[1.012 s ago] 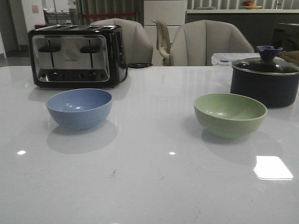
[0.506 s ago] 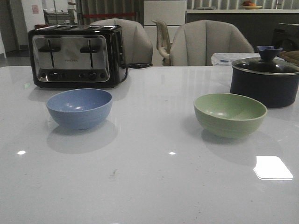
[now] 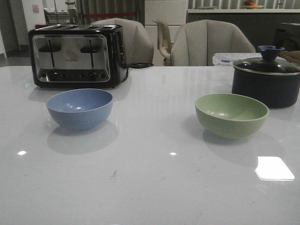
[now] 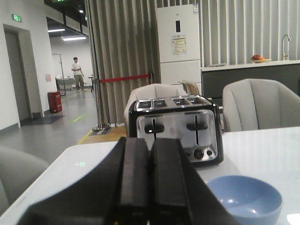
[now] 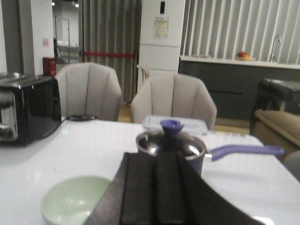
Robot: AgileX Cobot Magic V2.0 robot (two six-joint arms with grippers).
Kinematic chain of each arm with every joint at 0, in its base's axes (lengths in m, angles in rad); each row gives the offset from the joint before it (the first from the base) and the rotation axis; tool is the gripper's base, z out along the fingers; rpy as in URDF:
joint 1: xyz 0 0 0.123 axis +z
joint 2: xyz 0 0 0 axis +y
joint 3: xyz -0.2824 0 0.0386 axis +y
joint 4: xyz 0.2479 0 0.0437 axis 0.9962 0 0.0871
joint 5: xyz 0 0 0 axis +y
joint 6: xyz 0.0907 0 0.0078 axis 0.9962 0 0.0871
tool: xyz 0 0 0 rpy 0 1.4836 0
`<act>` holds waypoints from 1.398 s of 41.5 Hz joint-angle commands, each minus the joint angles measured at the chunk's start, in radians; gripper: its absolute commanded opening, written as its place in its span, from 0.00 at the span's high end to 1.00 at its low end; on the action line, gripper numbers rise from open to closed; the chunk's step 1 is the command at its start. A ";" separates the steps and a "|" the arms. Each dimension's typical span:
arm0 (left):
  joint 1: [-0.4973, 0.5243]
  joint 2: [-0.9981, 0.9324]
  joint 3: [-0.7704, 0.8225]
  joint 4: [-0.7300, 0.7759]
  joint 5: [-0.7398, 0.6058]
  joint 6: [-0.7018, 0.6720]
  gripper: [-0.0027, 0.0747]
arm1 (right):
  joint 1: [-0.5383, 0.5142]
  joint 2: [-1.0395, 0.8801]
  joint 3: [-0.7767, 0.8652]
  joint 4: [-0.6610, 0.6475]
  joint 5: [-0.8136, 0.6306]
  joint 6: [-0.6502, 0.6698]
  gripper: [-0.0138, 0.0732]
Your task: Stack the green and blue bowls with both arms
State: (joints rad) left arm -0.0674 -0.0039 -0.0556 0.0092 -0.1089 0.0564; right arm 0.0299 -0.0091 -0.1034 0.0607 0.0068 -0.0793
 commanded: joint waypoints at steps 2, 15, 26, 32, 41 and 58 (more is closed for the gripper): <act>0.000 0.004 -0.178 -0.009 -0.015 -0.003 0.83 | -0.002 0.013 -0.184 -0.005 0.003 -0.008 0.80; 0.000 0.244 -0.623 -0.062 0.416 -0.003 0.83 | -0.002 0.316 -0.569 -0.007 0.375 -0.008 0.80; 0.000 0.382 -0.651 -0.062 0.580 -0.003 0.83 | -0.002 0.539 -0.612 -0.007 0.568 -0.008 0.80; 0.000 0.425 -0.629 -0.063 0.659 -0.003 0.83 | -0.002 0.650 -0.612 -0.007 0.640 -0.008 0.80; 0.000 0.459 -0.585 -0.063 0.657 -0.003 0.83 | -0.002 0.777 -0.612 -0.007 0.654 -0.008 0.80; 0.000 0.460 -0.576 -0.063 0.652 -0.003 0.25 | -0.002 0.824 -0.612 -0.007 0.655 -0.008 0.26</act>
State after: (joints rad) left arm -0.0674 0.4438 -0.6037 -0.0424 0.6283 0.0564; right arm 0.0299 0.8169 -0.6782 0.0593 0.7241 -0.0793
